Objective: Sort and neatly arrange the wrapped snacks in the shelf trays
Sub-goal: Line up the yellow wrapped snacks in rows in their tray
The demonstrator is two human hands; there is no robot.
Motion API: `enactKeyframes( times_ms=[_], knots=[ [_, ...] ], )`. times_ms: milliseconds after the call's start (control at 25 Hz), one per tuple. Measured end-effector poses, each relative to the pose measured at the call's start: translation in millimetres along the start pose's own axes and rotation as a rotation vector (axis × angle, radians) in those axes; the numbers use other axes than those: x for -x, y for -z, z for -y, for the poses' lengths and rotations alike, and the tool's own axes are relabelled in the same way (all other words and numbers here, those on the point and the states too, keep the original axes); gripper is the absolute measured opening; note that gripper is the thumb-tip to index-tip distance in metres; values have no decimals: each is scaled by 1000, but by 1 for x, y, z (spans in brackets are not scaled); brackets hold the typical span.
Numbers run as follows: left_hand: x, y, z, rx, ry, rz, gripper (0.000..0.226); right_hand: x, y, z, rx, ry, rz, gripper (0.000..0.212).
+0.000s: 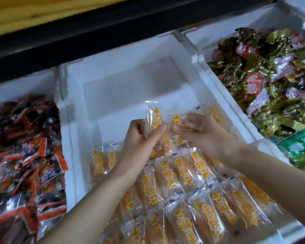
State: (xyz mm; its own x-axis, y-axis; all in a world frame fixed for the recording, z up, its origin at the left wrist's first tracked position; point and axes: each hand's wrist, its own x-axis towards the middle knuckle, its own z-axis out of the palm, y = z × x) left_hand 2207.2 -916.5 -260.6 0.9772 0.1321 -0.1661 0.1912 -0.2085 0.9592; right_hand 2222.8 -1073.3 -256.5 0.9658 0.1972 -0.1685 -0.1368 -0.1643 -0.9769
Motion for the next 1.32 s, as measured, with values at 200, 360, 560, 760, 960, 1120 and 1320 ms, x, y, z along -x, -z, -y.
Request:
enactKeyframes(
  times_ms=[200, 360, 560, 760, 960, 1120, 1320],
  knots=[
    [28, 49, 19, 5, 53, -135, 30, 5, -29, 4, 110, -46, -12, 18],
    [46, 92, 28, -23, 70, -209, 35, 3, -68, 6, 230, -37, 68, 25],
    [60, 125, 37, 10, 61, -270, 35, -39, -114, -1, 437, 88, 91, 16],
    [69, 144, 45, 65, 91, -294, 42, -59, -125, -13, 857, 184, 198, 37],
    [70, 142, 50, 52, 129, -260, 45, -30, -129, 7, 838, 351, 95, 45],
    [67, 118, 47, -36, 4, -159, 31, 28, -144, 29, 160, -10, 324, 28],
    [69, 87, 35, 52, -2, 87, 29, 37, -108, 23, 12, -148, 317, 30]
  ],
)
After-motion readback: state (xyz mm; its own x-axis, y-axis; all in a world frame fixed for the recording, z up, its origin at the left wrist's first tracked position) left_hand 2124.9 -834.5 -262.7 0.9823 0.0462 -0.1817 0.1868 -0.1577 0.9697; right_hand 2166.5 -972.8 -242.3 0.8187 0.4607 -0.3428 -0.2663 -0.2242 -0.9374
